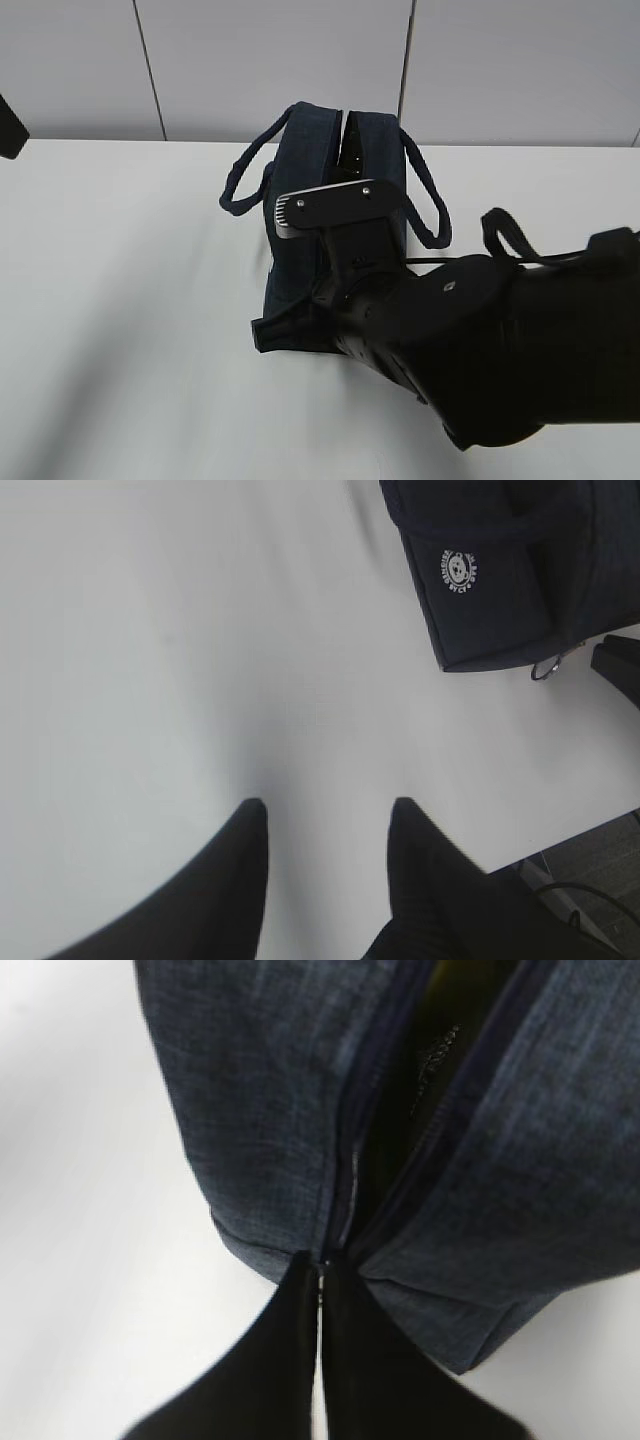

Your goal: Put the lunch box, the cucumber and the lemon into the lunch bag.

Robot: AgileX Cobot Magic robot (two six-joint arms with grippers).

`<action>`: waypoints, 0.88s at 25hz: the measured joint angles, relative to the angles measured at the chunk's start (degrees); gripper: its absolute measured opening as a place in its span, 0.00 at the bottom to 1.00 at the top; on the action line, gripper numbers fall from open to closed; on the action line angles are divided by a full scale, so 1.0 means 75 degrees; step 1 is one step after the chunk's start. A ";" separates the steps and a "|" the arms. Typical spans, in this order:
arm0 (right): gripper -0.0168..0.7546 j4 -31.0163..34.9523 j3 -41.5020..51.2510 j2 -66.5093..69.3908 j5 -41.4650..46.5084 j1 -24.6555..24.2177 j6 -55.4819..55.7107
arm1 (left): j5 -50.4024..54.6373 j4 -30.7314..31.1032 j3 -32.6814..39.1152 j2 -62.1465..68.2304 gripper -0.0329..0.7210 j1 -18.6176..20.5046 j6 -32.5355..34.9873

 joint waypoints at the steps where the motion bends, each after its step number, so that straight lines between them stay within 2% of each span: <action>1: 0.02 0.0126 0.0000 0.0000 -0.0021 0.0000 -0.0068 | 0.0000 0.0000 0.0000 0.0000 0.40 0.0000 0.0000; 6: 0.03 0.1054 0.0000 0.0000 -0.0016 0.0000 -0.0659 | 0.0000 -0.0111 0.0000 0.0000 0.40 0.0000 0.0017; 7: 0.06 0.1132 0.0000 0.0000 0.0084 0.0000 -0.0737 | 0.0000 -0.0122 0.0000 0.0000 0.40 0.0000 0.0017; 9: 0.16 0.1333 0.0000 0.0000 0.0349 0.0000 -0.0834 | 0.0000 -0.0122 0.0000 0.0000 0.40 0.0000 0.0017; 13: 0.45 0.1607 0.0000 0.0000 0.0487 0.0000 -0.0865 | 0.0000 -0.0129 0.0000 0.0000 0.40 0.0000 0.0017; 15: 0.53 0.1748 0.0000 0.0094 0.0473 0.0000 -0.0865 | 0.0000 -0.0140 0.0000 0.0000 0.40 0.0000 0.0017; 18: 0.57 0.1795 0.0000 0.0343 0.0566 0.0000 -0.0743 | 0.0000 -0.0146 0.0000 0.0000 0.40 0.0000 0.0017; 22: 0.59 0.1813 0.0000 0.0569 0.0694 0.0000 -0.0596 | 0.0014 -0.0146 0.0000 0.0000 0.40 0.0000 0.0017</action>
